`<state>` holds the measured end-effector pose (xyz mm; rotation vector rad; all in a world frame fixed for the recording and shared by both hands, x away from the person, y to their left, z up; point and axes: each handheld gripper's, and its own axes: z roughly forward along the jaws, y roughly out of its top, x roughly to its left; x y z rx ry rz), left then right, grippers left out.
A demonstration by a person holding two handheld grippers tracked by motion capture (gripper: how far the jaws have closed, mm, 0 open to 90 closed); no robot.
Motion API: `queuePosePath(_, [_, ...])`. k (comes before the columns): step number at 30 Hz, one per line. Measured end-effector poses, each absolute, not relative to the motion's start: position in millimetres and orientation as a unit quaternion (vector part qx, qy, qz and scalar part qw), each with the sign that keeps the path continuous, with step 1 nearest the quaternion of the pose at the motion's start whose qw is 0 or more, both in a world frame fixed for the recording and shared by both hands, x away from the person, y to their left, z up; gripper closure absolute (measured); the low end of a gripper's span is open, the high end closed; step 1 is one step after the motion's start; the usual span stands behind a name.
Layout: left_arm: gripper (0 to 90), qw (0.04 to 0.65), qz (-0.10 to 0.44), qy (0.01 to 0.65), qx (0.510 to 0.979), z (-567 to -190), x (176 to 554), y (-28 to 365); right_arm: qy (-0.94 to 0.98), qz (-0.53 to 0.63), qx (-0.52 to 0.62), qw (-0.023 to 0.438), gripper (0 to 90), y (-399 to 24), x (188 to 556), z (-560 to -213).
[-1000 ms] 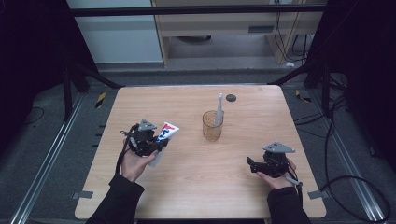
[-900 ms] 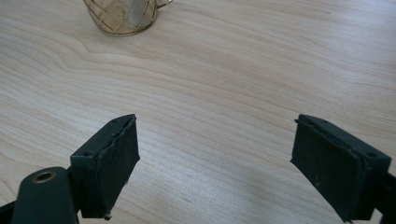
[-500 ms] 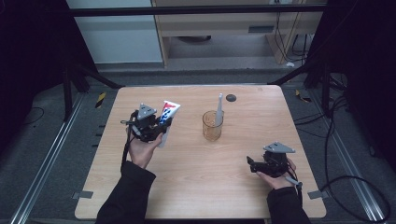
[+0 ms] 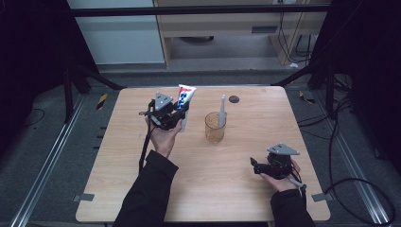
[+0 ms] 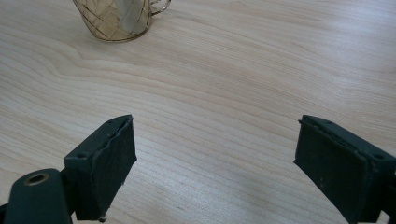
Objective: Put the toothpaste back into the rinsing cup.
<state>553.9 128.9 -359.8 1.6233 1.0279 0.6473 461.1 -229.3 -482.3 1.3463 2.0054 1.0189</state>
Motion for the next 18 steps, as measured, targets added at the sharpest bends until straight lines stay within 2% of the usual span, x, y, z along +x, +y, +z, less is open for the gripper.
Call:
queuePosePath(6, [69.2, 0.546, 0.277, 0.439, 0.658, -361, 566, 117, 0.740, 0.375, 0.494, 0.260, 12.3, -228, 462, -484])
queuePosePath(18, [69.3, 0.553, 0.282, 0.441, 0.648, -358, 585, 98, 0.740, 0.371, 0.494, 0.266, 11.9, -228, 463, -485])
